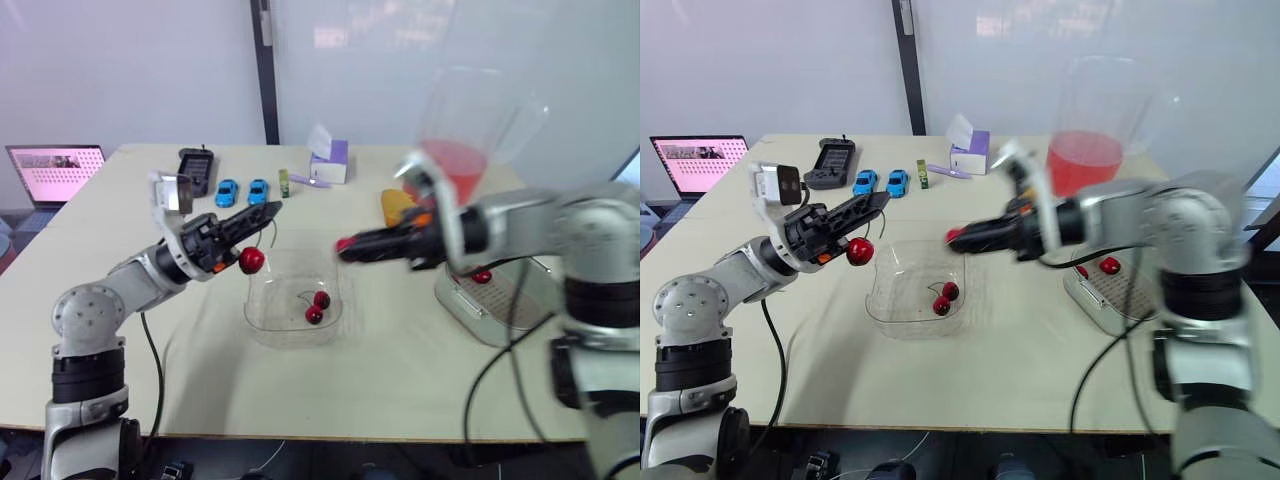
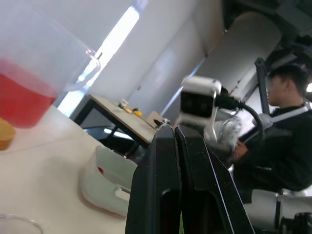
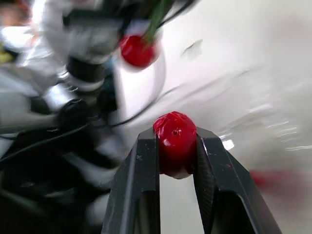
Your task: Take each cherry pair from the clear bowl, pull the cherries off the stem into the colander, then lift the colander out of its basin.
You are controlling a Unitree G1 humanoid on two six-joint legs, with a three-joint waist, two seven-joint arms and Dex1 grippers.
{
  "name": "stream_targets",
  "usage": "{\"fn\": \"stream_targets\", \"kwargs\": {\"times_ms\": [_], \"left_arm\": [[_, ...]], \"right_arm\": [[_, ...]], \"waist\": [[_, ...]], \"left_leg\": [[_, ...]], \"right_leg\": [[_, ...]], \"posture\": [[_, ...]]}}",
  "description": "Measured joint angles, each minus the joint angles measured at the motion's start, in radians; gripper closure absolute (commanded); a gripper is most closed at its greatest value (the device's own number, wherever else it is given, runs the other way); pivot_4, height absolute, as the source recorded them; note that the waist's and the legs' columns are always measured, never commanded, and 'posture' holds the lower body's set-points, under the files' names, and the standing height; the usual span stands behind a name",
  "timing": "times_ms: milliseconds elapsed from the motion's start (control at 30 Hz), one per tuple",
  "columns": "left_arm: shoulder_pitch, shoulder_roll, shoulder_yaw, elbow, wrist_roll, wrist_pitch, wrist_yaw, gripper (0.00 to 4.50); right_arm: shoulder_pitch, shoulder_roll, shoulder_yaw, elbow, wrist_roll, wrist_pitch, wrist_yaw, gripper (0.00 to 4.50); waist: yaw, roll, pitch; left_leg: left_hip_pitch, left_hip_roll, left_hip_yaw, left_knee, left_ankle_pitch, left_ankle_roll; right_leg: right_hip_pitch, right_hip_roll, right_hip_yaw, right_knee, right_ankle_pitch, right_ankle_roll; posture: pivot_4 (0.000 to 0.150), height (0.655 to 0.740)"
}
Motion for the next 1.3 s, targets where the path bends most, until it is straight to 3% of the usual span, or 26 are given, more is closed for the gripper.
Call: {"fn": "stream_targets", "kwargs": {"times_ms": [100,200,533,600,667,800,833,1067,1300], "left_arm": [[0.009,-0.004,0.000,-0.008,-0.003,0.000,0.004,4.50],[0.009,-0.002,-0.001,-0.013,-0.003,0.001,0.006,4.50],[-0.025,-0.003,-0.011,0.017,-0.001,0.003,-0.007,4.50],[-0.025,-0.003,-0.011,0.017,-0.001,0.003,-0.008,4.50],[-0.025,-0.003,-0.012,0.017,-0.001,0.004,-0.008,4.50],[-0.025,-0.003,-0.012,0.017,-0.001,0.005,-0.007,4.50],[-0.025,-0.003,-0.012,0.017,-0.001,0.005,-0.007,4.50],[-0.025,-0.003,-0.012,0.018,-0.001,0.005,-0.007,4.50],[-0.043,-0.011,-0.026,0.035,0.001,0.005,-0.011,4.50]], "right_arm": [[0.160,-0.183,0.078,0.013,-0.186,-0.189,0.082,4.07],[0.312,-0.265,0.106,0.075,-0.327,-0.325,0.118,4.07],[0.433,-0.241,0.062,0.294,-0.491,-0.467,0.104,4.07],[0.435,-0.237,0.060,0.310,-0.506,-0.467,0.105,3.06],[0.430,-0.227,0.042,0.325,-0.502,-0.447,0.112,2.38],[0.389,-0.215,0.002,0.349,-0.478,-0.398,0.134,0.37],[0.376,-0.215,-0.010,0.350,-0.472,-0.391,0.139,0.07],[0.205,-0.152,-0.072,0.296,-0.339,-0.251,0.189,0.07],[0.047,0.166,-0.001,0.052,-0.101,-0.016,0.146,0.07]], "waist": [[-0.004,0.000,0.000],[-0.010,0.000,0.001],[-0.008,0.001,0.001],[-0.008,0.001,0.001],[-0.008,0.001,0.001],[-0.009,0.001,0.001],[-0.008,0.001,0.001],[-0.014,0.002,0.002],[-0.003,0.001,0.001]], "left_leg": [[0.000,0.000,0.001,0.001,0.000,0.000],[0.001,0.000,0.003,0.001,0.000,0.000],[0.002,0.000,0.004,0.001,0.000,-0.001],[0.002,0.000,0.004,0.001,0.000,-0.001],[0.002,0.000,0.004,0.001,0.000,-0.001],[0.002,0.000,0.004,0.001,0.000,-0.001],[0.002,0.000,0.004,0.001,0.000,-0.001],[0.002,0.001,0.004,0.000,0.000,-0.001],[0.000,0.000,0.002,0.003,0.001,-0.001]], "right_leg": [[0.000,0.000,0.001,0.000,0.000,0.000],[0.000,0.000,0.003,0.002,0.000,0.000],[-0.001,0.000,0.004,0.003,0.000,0.000],[-0.001,0.000,0.004,0.003,0.000,0.000],[-0.001,0.000,0.004,0.003,0.000,0.000],[-0.001,0.000,0.004,0.003,0.000,0.000],[-0.001,0.000,0.004,0.003,0.000,0.000],[-0.001,0.001,0.005,0.003,0.000,0.000],[0.000,-0.001,0.002,0.003,0.000,0.000]], "posture": [[0.150,0.7400],[0.150,0.7400],[0.150,0.7400],[0.150,0.7400],[0.150,0.7400],[0.150,0.7400],[0.150,0.7400],[0.150,0.7400],[0.150,0.7400]]}}
